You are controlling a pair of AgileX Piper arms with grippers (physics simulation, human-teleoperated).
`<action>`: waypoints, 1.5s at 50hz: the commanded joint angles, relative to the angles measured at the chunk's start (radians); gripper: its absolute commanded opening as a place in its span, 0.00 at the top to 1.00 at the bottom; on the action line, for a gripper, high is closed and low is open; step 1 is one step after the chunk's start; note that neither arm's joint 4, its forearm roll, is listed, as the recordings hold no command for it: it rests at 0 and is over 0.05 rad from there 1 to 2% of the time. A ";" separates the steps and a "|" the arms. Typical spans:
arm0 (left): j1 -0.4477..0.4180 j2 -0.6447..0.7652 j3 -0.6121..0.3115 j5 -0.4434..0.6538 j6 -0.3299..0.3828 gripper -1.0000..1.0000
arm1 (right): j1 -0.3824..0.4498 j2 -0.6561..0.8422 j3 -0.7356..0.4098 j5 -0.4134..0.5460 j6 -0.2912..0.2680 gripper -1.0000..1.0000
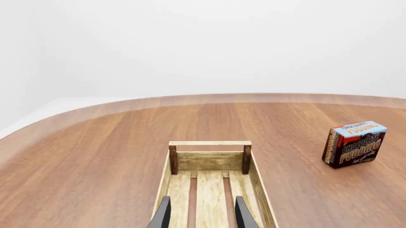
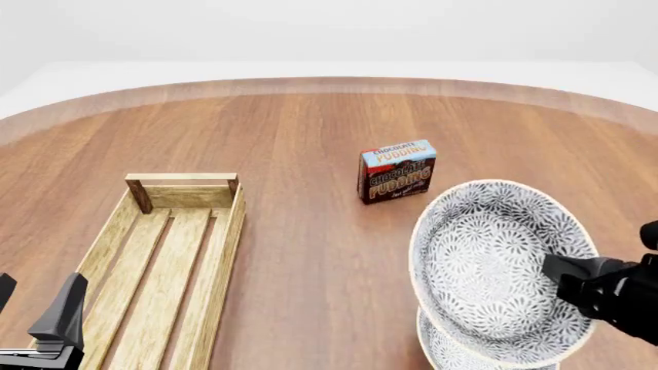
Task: Stack the left bowl on the right bowl and place them in the tray.
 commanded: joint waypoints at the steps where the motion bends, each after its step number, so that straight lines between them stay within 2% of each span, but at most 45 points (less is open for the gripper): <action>1: 0.000 0.000 0.000 0.000 0.000 0.00 | -0.017 -0.130 0.098 0.018 0.058 1.00; 15: 0.000 0.000 0.000 0.000 0.000 0.00 | -0.044 -0.211 0.188 0.014 0.097 1.00; 27: 0.000 0.000 0.000 0.000 0.000 0.00 | -0.068 -0.230 0.214 0.006 0.113 1.00; 56: 0.000 0.000 0.000 0.000 0.000 0.00 | -0.101 -0.115 0.357 -0.229 0.127 1.00; 75: 0.000 0.000 0.000 0.000 0.000 0.00 | -0.138 -0.100 0.399 -0.280 0.137 1.00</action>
